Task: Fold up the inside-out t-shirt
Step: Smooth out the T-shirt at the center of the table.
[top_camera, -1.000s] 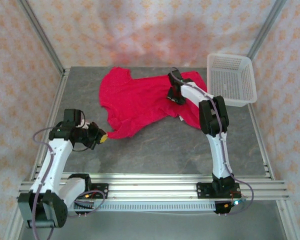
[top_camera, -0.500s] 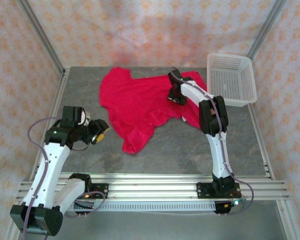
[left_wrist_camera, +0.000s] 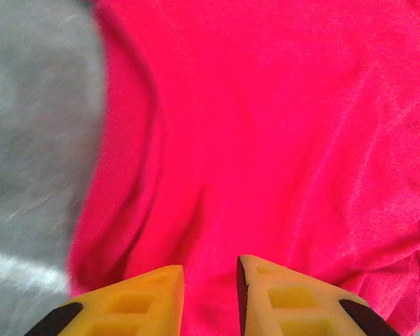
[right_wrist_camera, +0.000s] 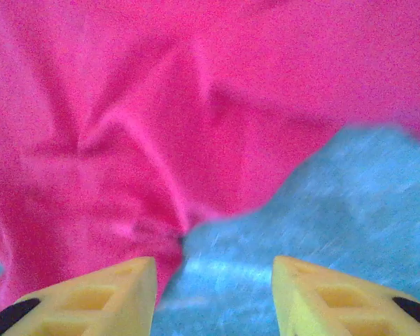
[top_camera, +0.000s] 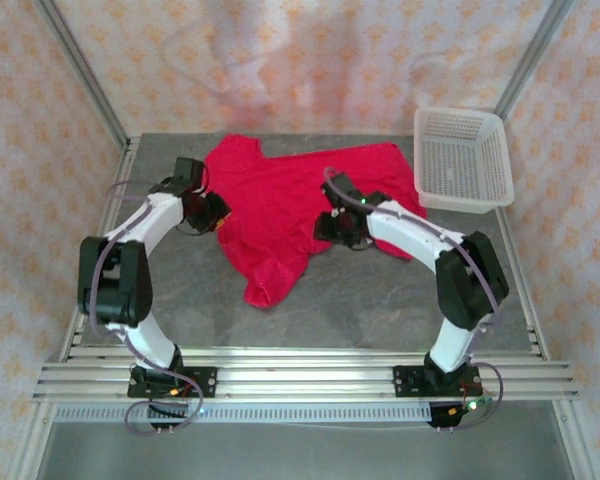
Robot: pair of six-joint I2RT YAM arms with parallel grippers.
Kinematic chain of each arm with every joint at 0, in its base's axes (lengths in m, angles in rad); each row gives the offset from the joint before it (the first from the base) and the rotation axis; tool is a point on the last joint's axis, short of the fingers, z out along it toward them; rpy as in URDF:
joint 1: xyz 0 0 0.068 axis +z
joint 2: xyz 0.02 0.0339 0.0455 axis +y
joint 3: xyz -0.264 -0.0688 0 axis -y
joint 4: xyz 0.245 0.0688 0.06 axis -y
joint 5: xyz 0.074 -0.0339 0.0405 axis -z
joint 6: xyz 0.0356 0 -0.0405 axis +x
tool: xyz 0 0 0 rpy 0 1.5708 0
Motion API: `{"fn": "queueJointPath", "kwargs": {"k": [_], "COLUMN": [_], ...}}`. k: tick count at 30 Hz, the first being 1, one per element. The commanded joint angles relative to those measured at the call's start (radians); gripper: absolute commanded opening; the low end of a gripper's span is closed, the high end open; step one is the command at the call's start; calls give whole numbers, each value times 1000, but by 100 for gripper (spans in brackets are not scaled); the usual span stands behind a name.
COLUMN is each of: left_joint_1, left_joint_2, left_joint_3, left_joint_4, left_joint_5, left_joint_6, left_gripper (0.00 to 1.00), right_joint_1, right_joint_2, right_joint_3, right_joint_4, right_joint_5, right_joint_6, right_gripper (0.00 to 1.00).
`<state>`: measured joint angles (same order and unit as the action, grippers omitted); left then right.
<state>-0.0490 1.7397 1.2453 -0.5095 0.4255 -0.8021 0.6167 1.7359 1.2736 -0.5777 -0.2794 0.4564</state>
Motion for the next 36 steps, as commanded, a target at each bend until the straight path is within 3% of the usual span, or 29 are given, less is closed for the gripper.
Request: {"fn": "queueJointPath", "kwargs": {"k": [1, 8, 15, 21, 23, 24, 30, 36], "left_joint_1": [-25, -31, -29, -9, 3, 9, 51, 52], "left_joint_2": [86, 274, 338, 371, 386, 397, 460, 484], "left_joint_3": [119, 264, 268, 261, 262, 267, 364, 442], "left_joint_4": [15, -39, -43, -48, -47, -51, -132, -189], "left_joint_5": [-46, -22, -27, -51, -67, -81, -221, -216], "left_joint_6": [52, 125, 127, 124, 120, 117, 115, 142], "left_gripper": [28, 30, 29, 27, 27, 27, 25, 22], "right_joint_1": [72, 207, 248, 250, 250, 250, 259, 280], "right_joint_2": [-32, -44, 103, 161, 146, 131, -41, -168], "right_joint_3": [-110, -240, -99, -45, -47, -42, 2, -9], "right_joint_4": [130, 336, 362, 312, 288, 264, 62, -1], "right_joint_5": [-49, -41, -38, -35, -35, -36, -81, -215], "right_joint_6": [77, 223, 234, 221, 212, 206, 147, 150], "right_gripper": [48, 45, 43, 16, 2, 0, 0, 0]}}
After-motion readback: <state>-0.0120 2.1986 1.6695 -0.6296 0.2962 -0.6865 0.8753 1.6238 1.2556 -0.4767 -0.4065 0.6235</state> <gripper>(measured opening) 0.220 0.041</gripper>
